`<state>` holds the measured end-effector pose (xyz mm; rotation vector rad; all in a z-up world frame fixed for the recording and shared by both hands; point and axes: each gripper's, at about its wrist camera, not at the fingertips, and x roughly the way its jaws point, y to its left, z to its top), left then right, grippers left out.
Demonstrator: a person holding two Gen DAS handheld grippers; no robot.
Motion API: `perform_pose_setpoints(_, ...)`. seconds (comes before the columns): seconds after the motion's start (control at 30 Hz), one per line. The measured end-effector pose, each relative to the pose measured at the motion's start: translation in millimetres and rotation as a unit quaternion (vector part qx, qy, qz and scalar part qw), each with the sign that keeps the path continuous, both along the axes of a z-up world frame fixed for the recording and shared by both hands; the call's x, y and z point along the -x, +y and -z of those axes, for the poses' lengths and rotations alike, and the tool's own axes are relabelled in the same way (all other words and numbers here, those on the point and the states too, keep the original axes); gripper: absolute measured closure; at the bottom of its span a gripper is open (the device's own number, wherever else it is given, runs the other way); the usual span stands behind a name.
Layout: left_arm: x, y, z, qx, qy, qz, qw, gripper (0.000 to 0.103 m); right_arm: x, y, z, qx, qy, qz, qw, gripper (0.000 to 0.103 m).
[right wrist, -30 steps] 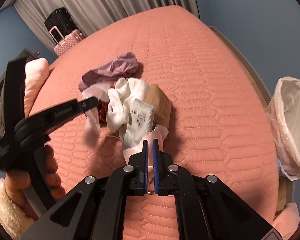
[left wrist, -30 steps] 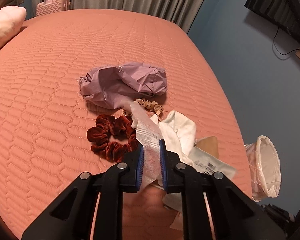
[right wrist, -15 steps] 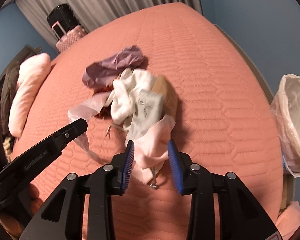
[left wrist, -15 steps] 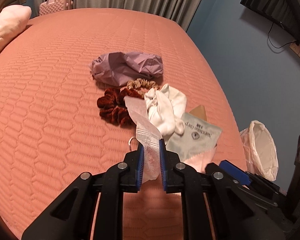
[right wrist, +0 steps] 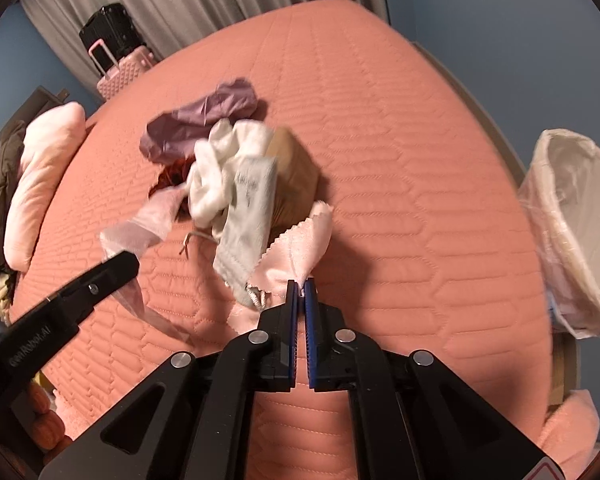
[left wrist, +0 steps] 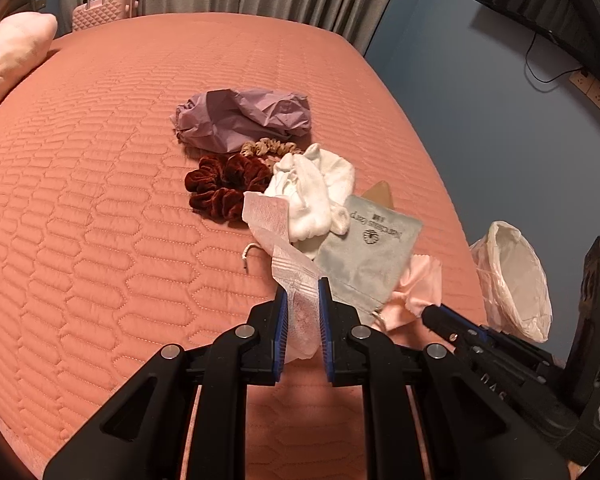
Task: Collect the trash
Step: 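Carry bag and pink cloth to the wastebasket and open both tools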
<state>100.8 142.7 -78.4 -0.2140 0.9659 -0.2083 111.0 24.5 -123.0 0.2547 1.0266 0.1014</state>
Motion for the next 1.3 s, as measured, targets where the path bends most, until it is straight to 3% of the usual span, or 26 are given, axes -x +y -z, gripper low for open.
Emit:
perform_pose_setpoints(0.33, 16.6, -36.7, -41.8, 0.007, -0.045, 0.034, 0.9984, 0.089, 17.9, -30.9, -57.6, 0.011, -0.059, 0.026, 0.998, 0.1)
perform_pose_setpoints(0.7, 29.0, -101.3, -84.1, 0.007, -0.099, 0.096, 0.9904, 0.089, 47.0, -82.8, -115.8, 0.035, -0.116, 0.067, 0.99, 0.1)
perform_pose_setpoints(1.3, 32.5, -194.5, -106.5, 0.04, -0.117, 0.187, 0.9745, 0.089, 78.1, -180.6, -142.0, 0.042, -0.146, 0.143, 0.978, 0.1)
